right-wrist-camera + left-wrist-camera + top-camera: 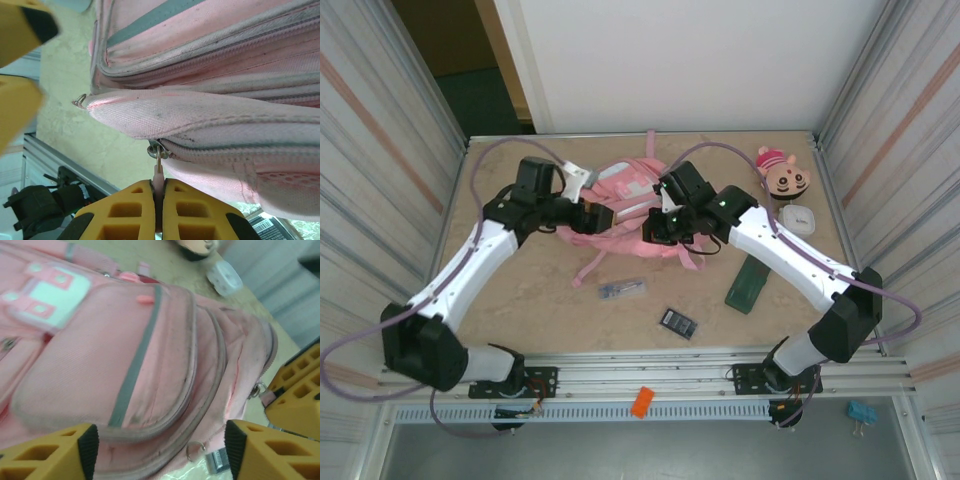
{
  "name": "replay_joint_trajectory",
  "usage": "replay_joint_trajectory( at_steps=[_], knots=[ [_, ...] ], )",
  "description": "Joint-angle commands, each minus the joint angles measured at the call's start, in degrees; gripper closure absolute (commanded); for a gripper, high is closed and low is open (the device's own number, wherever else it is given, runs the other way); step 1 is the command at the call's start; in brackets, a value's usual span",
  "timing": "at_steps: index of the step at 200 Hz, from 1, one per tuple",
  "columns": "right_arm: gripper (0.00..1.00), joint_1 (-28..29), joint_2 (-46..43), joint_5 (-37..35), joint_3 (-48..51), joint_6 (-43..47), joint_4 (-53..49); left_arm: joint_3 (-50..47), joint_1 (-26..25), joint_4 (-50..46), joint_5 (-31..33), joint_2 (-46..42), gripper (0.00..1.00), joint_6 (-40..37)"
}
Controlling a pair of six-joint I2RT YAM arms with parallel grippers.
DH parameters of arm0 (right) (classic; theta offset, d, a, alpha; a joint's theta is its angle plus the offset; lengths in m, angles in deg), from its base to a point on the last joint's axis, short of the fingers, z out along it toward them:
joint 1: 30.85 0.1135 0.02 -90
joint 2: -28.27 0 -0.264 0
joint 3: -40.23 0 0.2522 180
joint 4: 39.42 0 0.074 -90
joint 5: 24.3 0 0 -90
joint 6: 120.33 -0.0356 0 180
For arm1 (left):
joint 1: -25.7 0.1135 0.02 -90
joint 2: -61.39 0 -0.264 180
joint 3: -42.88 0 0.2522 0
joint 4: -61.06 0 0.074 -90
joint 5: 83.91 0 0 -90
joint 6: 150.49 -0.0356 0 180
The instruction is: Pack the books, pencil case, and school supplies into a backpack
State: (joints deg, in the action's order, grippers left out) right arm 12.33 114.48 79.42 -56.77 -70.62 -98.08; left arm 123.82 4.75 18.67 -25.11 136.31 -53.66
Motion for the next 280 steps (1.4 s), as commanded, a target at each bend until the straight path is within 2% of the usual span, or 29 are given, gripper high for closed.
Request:
replay_joint_trajectory(
  at_steps=[1, 21, 53, 95, 126, 169, 201, 248, 280],
  knots=[
    [1.00, 0.67, -0.33, -0.32, -0.60, -0.27, 1.76, -3.63, 0.55, -1.47, 9.84, -4.94, 0.27, 19.14],
    [1.00, 1.26, 0.66, 0.08, -1.45, 0.89, 0.76, -6.57, 1.64, -2.01, 10.50, -4.98, 0.20, 27.79],
    [1.00, 2.19, 2.77, 0.42, -3.04, 2.30, -1.96, -6.49, 3.45, -3.83, 9.93, -0.28, 0.14, 32.64],
    [1.00, 2.69, 4.88, 1.66, -2.67, 2.16, -0.91, -8.72, 4.49, 7.64, 4.25, 8.86, 0.14, 40.61],
    [1.00, 3.23, 6.95, 2.30, -2.79, 2.41, -0.32, -5.63, 4.51, 14.95, 4.90, 14.32, 0.15, 41.58],
    [1.00, 3.34, 9.94, 1.03, -3.92, 2.17, 1.70, 1.92, 4.86, 15.55, 6.90, 19.65, 0.15, 40.52],
    [1.00, 3.35, 12.29, 1.46, -6.00, 1.12, 4.37, 1.58, 5.05, 10.53, 8.14, 14.69, 0.14, 42.69],
    [1.00, 3.49, 13.21, 1.42, -5.84, -0.22, 7.59, -11.21, 3.44, 6.66, 11.18, -0.40, 0.20, 54.05],
    [1.00, 3.58, 13.98, 2.42, -6.05, -0.05, 7.73, -16.67, 1.11, 8.64, 11.16, -4.77, 0.20, 60.76]
  ],
)
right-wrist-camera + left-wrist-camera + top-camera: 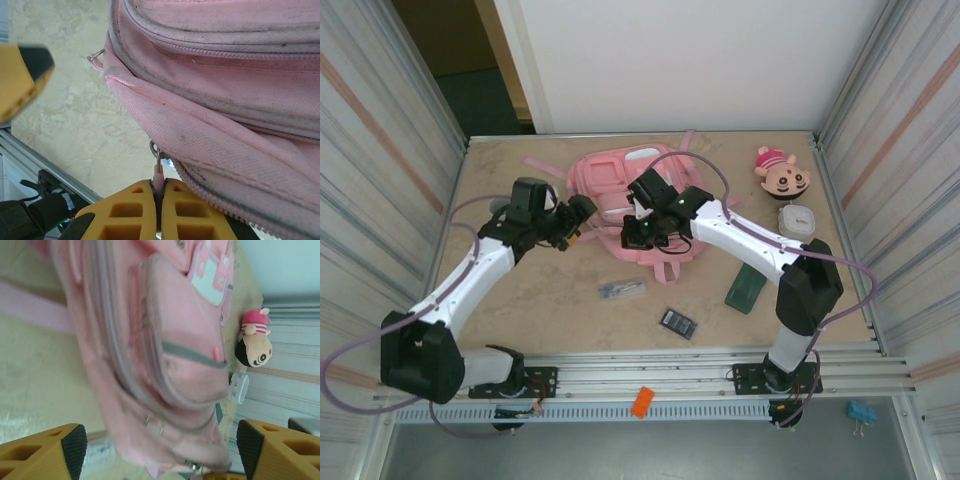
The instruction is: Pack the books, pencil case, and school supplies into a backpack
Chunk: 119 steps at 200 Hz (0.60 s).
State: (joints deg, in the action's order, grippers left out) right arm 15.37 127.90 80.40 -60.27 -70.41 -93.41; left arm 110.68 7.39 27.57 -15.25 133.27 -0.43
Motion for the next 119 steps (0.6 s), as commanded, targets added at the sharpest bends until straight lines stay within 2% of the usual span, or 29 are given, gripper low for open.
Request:
replay_joint_trajectory(
  at_steps=[1, 31, 68, 90, 119],
  knots=[
    [1.00, 0.54, 0.56, 1.45, -2.56, -0.27, 3.05, -3.65, -1.63, -0.15, 1.35, -1.78, 0.20, 7.62],
    [1.00, 0.70, 0.38, 1.93, -2.41, 0.32, 3.20, -3.87, -3.94, 3.73, 2.02, -0.40, 0.21, 10.01],
    [1.00, 0.71, 0.12, 2.26, -2.38, 0.61, 3.14, -2.57, -5.67, 7.29, 1.45, 3.44, 0.27, 11.23],
    [1.00, 0.63, 0.03, 2.56, -2.31, 0.78, 3.12, -1.59, -6.36, 9.38, 1.54, 5.26, 0.35, 11.70],
    [1.00, 0.63, -0.31, 3.60, -2.19, 1.23, 3.41, 0.38, -6.65, 8.79, 2.43, 7.42, 0.55, 10.42]
  ],
)
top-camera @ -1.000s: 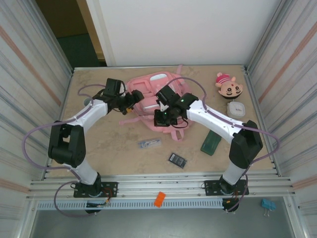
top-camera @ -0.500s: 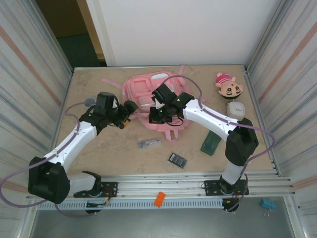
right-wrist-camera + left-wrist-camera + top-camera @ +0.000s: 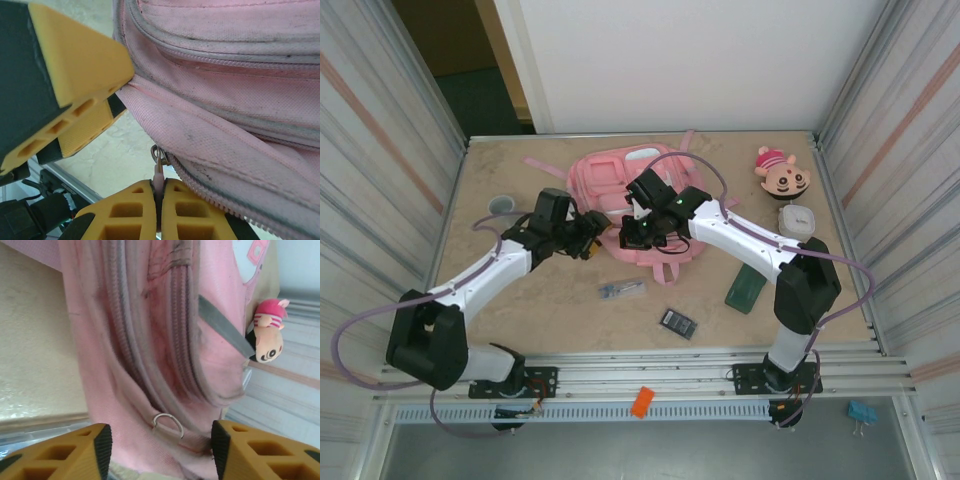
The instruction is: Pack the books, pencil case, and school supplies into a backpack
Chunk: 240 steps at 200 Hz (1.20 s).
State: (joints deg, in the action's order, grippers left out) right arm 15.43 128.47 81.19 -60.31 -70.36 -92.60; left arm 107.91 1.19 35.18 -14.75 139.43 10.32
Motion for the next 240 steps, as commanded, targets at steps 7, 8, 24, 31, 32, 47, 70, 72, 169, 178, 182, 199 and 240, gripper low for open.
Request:
replay_joint_trajectory(
  at_steps=[7, 8, 24, 31, 32, 47, 70, 72, 169, 178, 182, 199, 240],
  knots=[
    [1.00, 0.59, -1.05, 2.78, -2.12, 1.18, 2.44, 3.63, -0.37, 0.06, 2.56, 1.48, 0.62, -1.33],
    [1.00, 0.57, -1.10, 2.74, -2.14, 1.18, 2.34, 3.73, -0.41, -0.15, 2.69, 1.49, 0.63, -1.40],
    [1.00, 0.49, -1.58, 1.96, -2.03, 1.36, 0.86, 4.87, -0.29, -3.58, 4.37, 1.60, 0.80, -4.73],
    [1.00, 0.35, -1.91, 1.59, -2.00, 1.40, -0.03, 5.16, -0.27, -5.34, 5.19, 1.51, 0.86, -5.99],
    [1.00, 0.37, -1.97, 1.58, -1.95, 1.38, -0.17, 5.25, -0.23, -5.53, 5.24, 1.50, 0.87, -6.14],
    [1.00, -0.12, -2.96, 0.88, -1.45, 1.74, -2.15, 5.21, 0.52, -7.68, 6.12, 1.14, 0.96, -8.55],
    [1.00, -1.43, -5.28, 0.19, 0.54, 2.06, -4.09, 5.74, 1.72, -11.84, 7.94, 0.54, 1.00, -13.17],
    [1.00, -1.56, -5.52, 0.21, 0.73, 2.06, -4.22, 5.81, 1.79, -12.17, 8.06, 0.47, 1.00, -13.44],
    [1.00, -6.92, -9.92, 0.92, 6.48, 4.16, -6.94, 6.21, 4.25, -14.30, 6.90, -1.07, 1.00, -18.73],
    [1.00, -7.02, -9.81, 1.20, 6.71, 4.47, -7.36, 6.54, 4.30, -14.96, 7.43, -1.21, 1.00, -19.41],
    [1.00, -7.06, -9.80, 1.33, 6.79, 4.59, -7.62, 6.76, 4.36, -15.24, 7.64, -1.29, 1.00, -19.72],
    [1.00, -7.56, -10.09, 2.20, 7.53, 4.96, -8.21, 7.30, 4.79, -16.60, 8.61, -1.72, 1.00, -21.78],
    [1.00, -8.97, -10.24, 5.98, 8.74, 6.38, -8.63, 9.36, 6.07, -21.25, 11.42, -2.33, 1.00, -30.82]
  ],
)
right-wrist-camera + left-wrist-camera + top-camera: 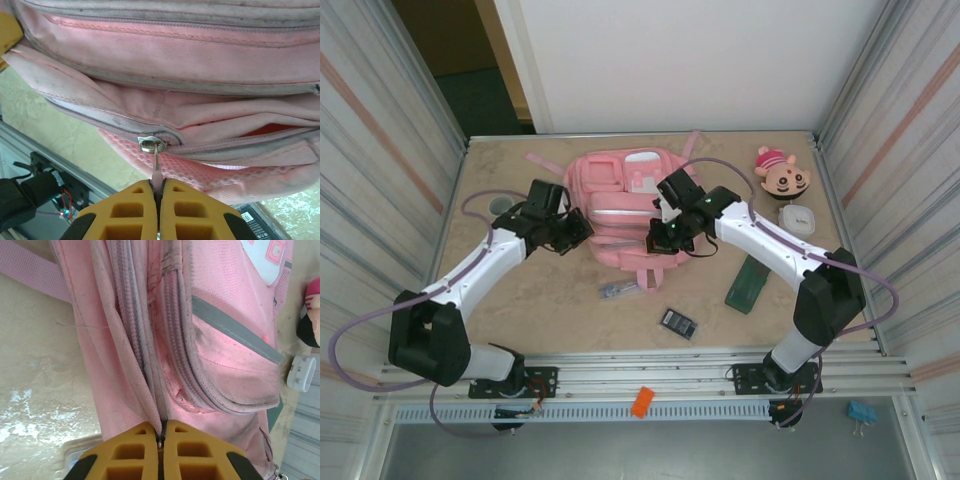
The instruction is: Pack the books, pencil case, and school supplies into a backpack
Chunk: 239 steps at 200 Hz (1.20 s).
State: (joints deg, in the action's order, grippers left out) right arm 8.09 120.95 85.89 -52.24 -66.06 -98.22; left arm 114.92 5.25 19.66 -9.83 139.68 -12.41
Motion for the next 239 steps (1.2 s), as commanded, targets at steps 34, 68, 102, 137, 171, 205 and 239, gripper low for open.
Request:
replay_joint_trajectory(
  at_steps=[34, 68, 102, 137, 171, 205, 239],
  knots=[
    [1.00, -0.98, -2.00, 7.57, 0.35, 2.93, 0.93, 2.72, 2.24, -3.89, 3.23, -4.86, 0.66, -17.69],
    [1.00, -0.96, -1.89, 9.81, -0.12, 2.35, 2.56, 0.45, 1.26, 3.85, -5.84, -9.91, 0.26, -33.52],
    [1.00, -0.46, -1.77, 11.04, -0.87, 2.67, 2.68, 0.29, -4.77, 5.25, -14.49, -11.85, 0.25, -58.07],
    [1.00, -0.26, -1.89, 11.28, -0.99, 2.73, 2.41, 3.75, -8.56, 0.62, -15.00, -5.49, 0.24, -73.52],
    [1.00, 0.00, -2.37, 11.95, -1.11, 2.94, 2.41, 5.64, -8.99, -0.63, -12.14, 0.38, 0.38, -79.92],
    [1.00, -0.37, -3.15, 13.08, -0.87, 3.54, 2.58, 6.89, -9.35, -2.22, -10.89, 3.91, 0.53, -85.61],
    [1.00, -1.67, -3.65, 13.83, -0.56, 4.02, 2.26, 5.77, -9.36, -3.67, -8.45, 3.47, 0.85, -90.52]
  ],
)
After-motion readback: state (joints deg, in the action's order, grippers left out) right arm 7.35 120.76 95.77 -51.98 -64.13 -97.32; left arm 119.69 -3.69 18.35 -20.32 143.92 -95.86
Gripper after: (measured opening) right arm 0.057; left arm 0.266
